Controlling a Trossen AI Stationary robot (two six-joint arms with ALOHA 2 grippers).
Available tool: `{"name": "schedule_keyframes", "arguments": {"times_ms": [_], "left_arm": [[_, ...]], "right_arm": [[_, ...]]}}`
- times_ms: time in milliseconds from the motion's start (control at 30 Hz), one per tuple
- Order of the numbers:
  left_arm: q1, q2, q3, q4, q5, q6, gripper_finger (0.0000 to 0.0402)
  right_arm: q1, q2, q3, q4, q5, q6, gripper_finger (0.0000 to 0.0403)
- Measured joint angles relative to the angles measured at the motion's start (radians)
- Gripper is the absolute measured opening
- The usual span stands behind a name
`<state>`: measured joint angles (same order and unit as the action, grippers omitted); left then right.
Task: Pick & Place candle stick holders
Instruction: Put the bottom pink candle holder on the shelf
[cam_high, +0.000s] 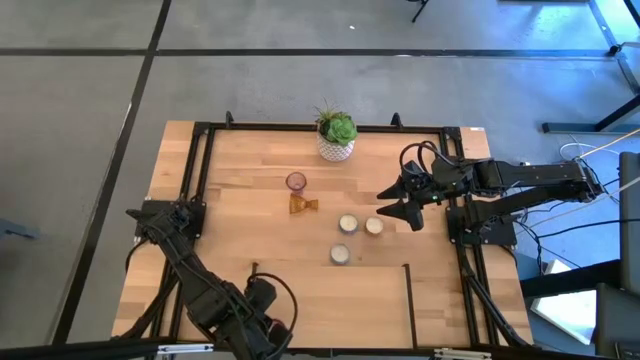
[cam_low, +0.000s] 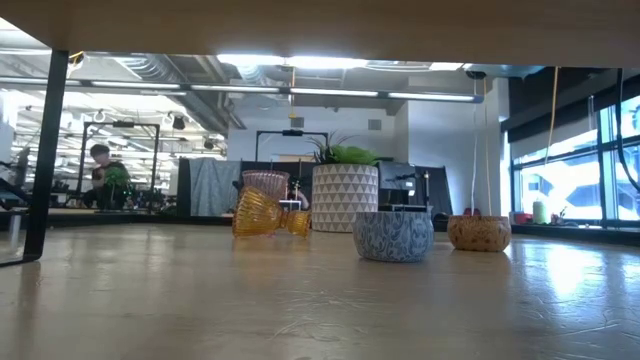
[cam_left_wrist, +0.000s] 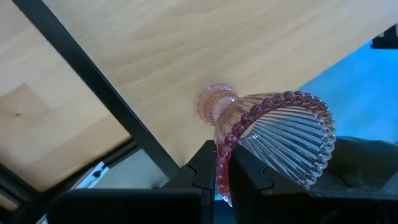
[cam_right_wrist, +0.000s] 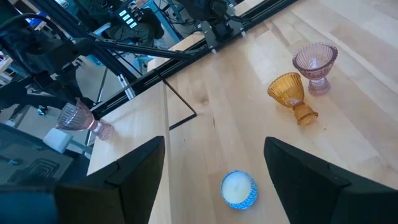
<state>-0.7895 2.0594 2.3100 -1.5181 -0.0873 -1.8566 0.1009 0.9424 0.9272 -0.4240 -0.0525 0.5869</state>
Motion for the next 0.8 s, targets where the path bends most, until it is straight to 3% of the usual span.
{"name": "schedule_keyframes", "arguments": {"times_ms": [800], "left_arm": [[0.000, 0.000, 0.000, 0.001, -0.034, -0.008, 0.0037]], "right_arm": [[0.000, 0.000, 0.000, -0.005, -0.001, 0.000, 0.0277]]}}
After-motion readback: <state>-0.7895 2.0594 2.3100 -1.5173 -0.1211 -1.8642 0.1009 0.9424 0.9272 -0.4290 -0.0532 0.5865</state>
